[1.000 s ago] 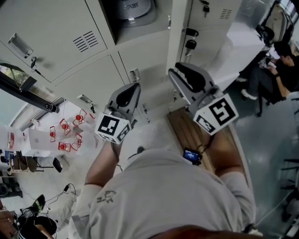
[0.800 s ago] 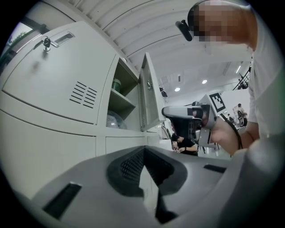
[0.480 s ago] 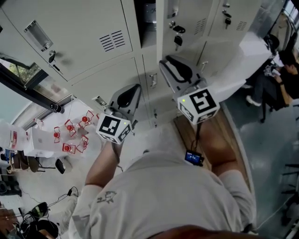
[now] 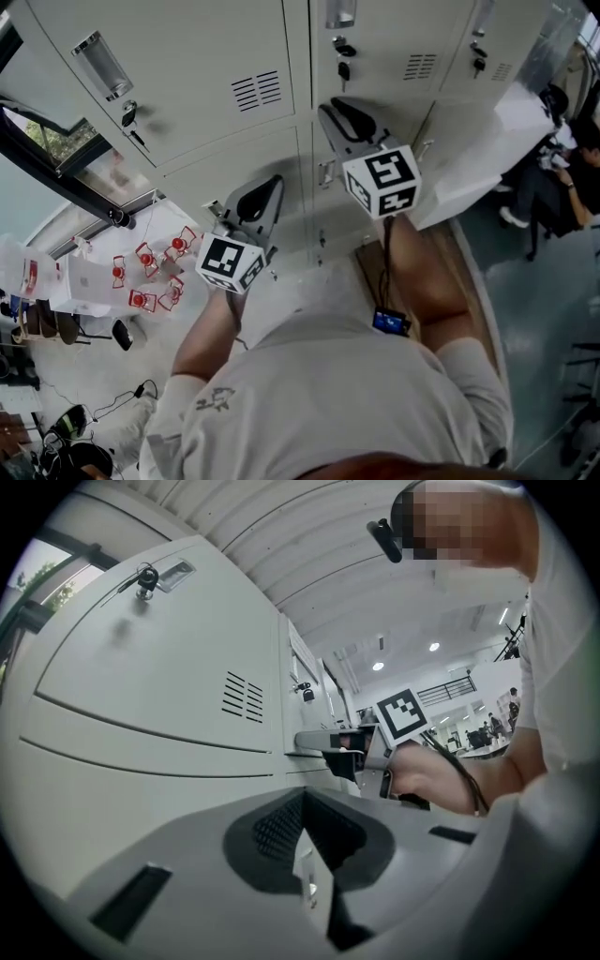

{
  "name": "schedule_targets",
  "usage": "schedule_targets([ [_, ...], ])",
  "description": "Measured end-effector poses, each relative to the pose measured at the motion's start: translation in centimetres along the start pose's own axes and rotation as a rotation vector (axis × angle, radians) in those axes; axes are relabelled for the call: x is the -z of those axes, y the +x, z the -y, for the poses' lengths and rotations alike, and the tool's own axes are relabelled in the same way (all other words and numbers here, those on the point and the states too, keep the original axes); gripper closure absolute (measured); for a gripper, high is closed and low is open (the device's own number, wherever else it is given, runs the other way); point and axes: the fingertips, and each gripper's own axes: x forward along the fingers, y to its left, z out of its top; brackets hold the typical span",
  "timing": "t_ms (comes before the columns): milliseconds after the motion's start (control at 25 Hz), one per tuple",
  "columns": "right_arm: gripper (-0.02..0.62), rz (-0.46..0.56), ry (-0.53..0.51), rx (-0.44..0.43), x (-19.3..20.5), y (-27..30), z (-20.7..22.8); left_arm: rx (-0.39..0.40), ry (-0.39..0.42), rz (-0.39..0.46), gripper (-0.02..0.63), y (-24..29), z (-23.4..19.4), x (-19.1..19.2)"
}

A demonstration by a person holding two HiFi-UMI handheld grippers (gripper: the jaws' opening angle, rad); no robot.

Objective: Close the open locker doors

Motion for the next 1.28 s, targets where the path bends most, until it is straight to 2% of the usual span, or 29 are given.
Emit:
schedule_targets([
  [360,0.531,0.005,0.024,0.03,0.3,1.6,0.5,-0.017,-0.009,-0.002,0.611,-0.1,-1.3,0.2],
  [600,0.531,0.012,0.025,0.018,0.3,1.6,0.5,-0.018,-0.012,-0.007,0.611,0.2,-1.2,0.4],
  [920,0.531,0.047,0.04,-0.025,-0.4,0.5,0.3,-0.027,-0.004,-0.008,0.611,0.7,0.2,-0.3],
  [1280,0.531,0.059,0.051,-0.052,-0.4,-4.1,1.5,-0.011,0.012,0.007,0.611,2.6,4.1,-1.7],
])
